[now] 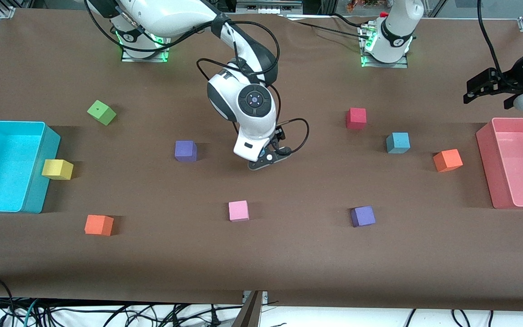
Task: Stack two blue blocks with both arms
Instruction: 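Carry the light blue cube with the right gripper to the table center, then lower the light blue cube onto the table and open the right gripper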
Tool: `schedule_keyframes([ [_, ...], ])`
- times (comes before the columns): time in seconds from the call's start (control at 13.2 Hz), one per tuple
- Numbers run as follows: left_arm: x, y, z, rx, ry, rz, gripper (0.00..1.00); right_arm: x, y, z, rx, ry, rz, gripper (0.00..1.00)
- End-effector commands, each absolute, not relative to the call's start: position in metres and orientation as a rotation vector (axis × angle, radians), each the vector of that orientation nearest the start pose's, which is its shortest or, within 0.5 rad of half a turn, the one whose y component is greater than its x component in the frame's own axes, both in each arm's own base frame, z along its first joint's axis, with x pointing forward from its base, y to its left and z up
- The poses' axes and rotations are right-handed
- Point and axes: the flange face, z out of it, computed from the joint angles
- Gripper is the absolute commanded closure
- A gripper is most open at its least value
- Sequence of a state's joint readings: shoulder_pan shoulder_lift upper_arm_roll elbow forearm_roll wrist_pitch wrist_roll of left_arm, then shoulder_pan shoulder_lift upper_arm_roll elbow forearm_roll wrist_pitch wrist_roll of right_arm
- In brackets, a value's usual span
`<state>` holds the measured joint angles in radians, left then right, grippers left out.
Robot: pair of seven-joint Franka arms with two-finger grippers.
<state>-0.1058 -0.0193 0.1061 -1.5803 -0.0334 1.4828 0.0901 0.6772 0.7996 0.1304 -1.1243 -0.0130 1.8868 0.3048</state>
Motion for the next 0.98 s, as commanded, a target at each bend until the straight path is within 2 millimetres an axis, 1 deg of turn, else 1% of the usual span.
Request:
schedule_keyframes([
  [0.0, 0.534, 0.002, 0.617, -3.189, 0.126, 0.090, 0.00, 0.539, 0.523, 0.320, -2.820, -0.982, 0.147, 0.00],
  [0.08, 0.532, 0.003, 0.614, -3.190, 0.125, 0.070, 0.00, 0.544, 0.510, 0.337, -2.751, -1.059, 0.134, 0.00],
  [0.15, 0.532, 0.003, 0.611, -3.191, 0.124, 0.060, 0.00, 0.547, 0.495, 0.331, -2.701, -1.116, 0.126, 0.00],
  [0.23, 0.532, 0.003, 0.610, -3.191, 0.124, 0.060, 0.00, 0.545, 0.486, 0.336, -2.624, -1.176, 0.090, 0.00],
  [0.3, 0.532, 0.003, 0.609, -3.191, 0.124, 0.063, 0.00, 0.541, 0.479, 0.335, -2.561, -1.231, 0.083, 0.00],
  [0.38, 0.532, 0.003, 0.606, -3.191, 0.124, 0.070, 0.00, 0.544, 0.469, 0.332, -2.512, -1.242, 0.066, 0.00],
  [0.53, 0.534, 0.011, 0.604, -3.190, 0.101, 0.045, 0.00, 0.538, 0.459, 0.318, -2.415, -1.258, 0.006, 0.00],
  [0.68, 0.536, 0.011, 0.601, -3.190, 0.097, 0.040, 0.00, 0.539, 0.447, 0.300, -2.345, -1.288, -0.046, 0.00],
  [0.76, 0.536, 0.011, 0.600, -3.191, 0.097, 0.045, 0.00, 0.536, 0.443, 0.294, -2.307, -1.274, -0.064, 0.00],
  [0.83, 0.535, 0.011, 0.596, -3.191, 0.097, 0.057, 0.00, 0.534, 0.433, 0.287, -2.258, -1.267, -0.071, 0.00],
  [0.91, 0.536, 0.012, 0.596, -3.191, 0.094, 0.055, 0.00, 0.533, 0.420, 0.277, -2.192, -1.322, -0.091, 0.00],
])
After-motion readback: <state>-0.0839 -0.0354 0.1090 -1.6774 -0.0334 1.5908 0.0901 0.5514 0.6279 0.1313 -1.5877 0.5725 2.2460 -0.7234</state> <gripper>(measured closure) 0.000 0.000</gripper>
